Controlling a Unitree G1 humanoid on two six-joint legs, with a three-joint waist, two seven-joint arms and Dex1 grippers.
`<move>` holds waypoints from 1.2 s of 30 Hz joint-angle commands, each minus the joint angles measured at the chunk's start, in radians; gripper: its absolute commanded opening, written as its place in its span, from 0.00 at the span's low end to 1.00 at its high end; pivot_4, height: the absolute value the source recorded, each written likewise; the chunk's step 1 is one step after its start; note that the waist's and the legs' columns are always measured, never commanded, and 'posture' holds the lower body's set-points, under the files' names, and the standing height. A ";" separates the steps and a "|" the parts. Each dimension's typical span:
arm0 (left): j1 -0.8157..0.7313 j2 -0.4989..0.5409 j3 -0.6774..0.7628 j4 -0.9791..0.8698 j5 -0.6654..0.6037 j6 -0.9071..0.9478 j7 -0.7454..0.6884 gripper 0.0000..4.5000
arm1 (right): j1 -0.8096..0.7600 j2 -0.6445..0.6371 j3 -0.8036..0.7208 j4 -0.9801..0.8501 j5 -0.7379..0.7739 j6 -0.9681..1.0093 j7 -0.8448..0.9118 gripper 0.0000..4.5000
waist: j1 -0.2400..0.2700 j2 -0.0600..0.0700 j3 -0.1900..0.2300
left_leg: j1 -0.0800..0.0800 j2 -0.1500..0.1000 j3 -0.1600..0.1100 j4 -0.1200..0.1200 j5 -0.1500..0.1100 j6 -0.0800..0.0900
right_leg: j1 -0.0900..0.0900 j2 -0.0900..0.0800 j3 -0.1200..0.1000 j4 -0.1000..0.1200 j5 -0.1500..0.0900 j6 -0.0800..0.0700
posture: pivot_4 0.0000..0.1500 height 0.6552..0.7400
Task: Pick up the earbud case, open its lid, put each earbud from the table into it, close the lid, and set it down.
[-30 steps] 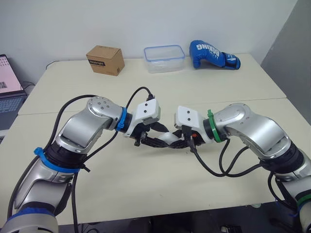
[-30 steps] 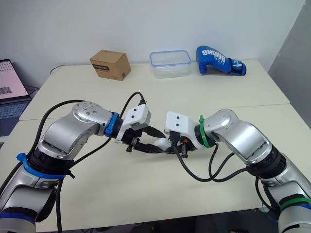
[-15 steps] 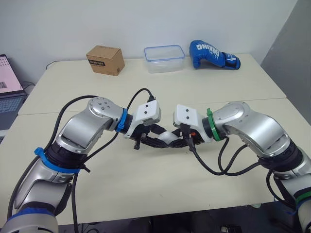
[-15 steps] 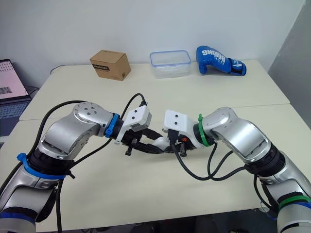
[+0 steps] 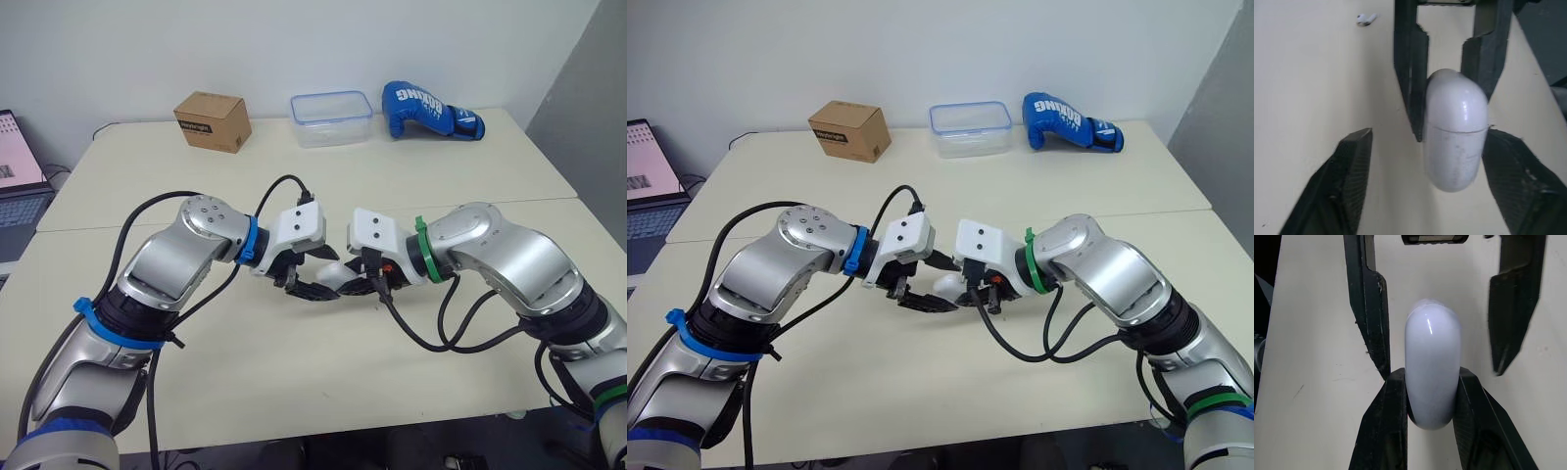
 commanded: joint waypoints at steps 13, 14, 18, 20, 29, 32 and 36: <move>-0.033 0.027 0.037 -0.064 -0.040 0.069 -0.018 0.84 | -0.006 -0.016 -0.010 -0.014 -0.016 -0.007 0.001 0.18 | 0.000 0.000 0.000 | 0.000 0.000 0.000 0.000 0.000 0.000 | 0.000 0.000 0.000 0.000 0.000 0.000 | 1.00 0.89; -0.034 0.028 0.036 -0.064 -0.042 0.072 -0.018 0.84 | -0.005 -0.015 -0.010 -0.015 -0.016 -0.006 0.001 0.18 | 0.000 0.000 0.000 | 0.000 0.000 0.000 0.000 0.000 0.000 | 0.000 0.000 0.000 0.000 0.000 0.000 | 1.00 0.89; -0.039 0.028 0.038 -0.064 -0.049 0.079 -0.019 0.75 | -0.002 -0.016 -0.010 -0.019 -0.015 -0.004 0.000 0.18 | 0.000 0.000 0.000 | 0.000 0.000 0.000 0.000 0.000 0.000 | 0.000 0.000 0.000 0.000 0.000 0.000 | 1.00 0.89; -0.041 0.031 0.037 -0.061 -0.049 0.082 -0.020 0.64 | 0.000 -0.016 -0.011 -0.021 -0.014 -0.002 -0.001 0.18 | 0.000 0.000 0.000 | 0.000 0.000 0.000 0.000 0.000 0.000 | 0.000 0.000 0.000 0.000 0.000 0.000 | 1.00 0.89; -0.045 0.044 0.027 -0.057 -0.046 0.084 -0.018 0.36 | -0.001 -0.017 -0.012 -0.018 -0.016 -0.002 -0.003 0.18 | 0.000 0.000 0.000 | 0.000 0.000 0.000 0.000 0.000 0.000 | 0.000 0.000 0.000 0.000 0.000 0.000 | 1.00 0.89; -0.048 0.027 0.033 -0.055 -0.059 0.089 -0.013 0.36 | -0.004 -0.012 -0.015 -0.015 -0.014 -0.001 -0.005 0.18 | 0.000 0.000 0.000 | 0.000 0.000 0.000 0.000 0.000 0.000 | 0.000 0.000 0.000 0.000 0.000 0.000 | 1.00 0.89; -0.052 0.015 0.037 -0.056 -0.079 0.111 -0.013 0.18 | -0.007 -0.005 -0.019 -0.016 -0.010 0.004 -0.008 0.18 | -0.001 0.000 0.000 | 0.000 0.000 0.000 0.000 0.000 0.000 | 0.000 0.000 0.000 0.000 0.000 0.000 | 1.00 0.89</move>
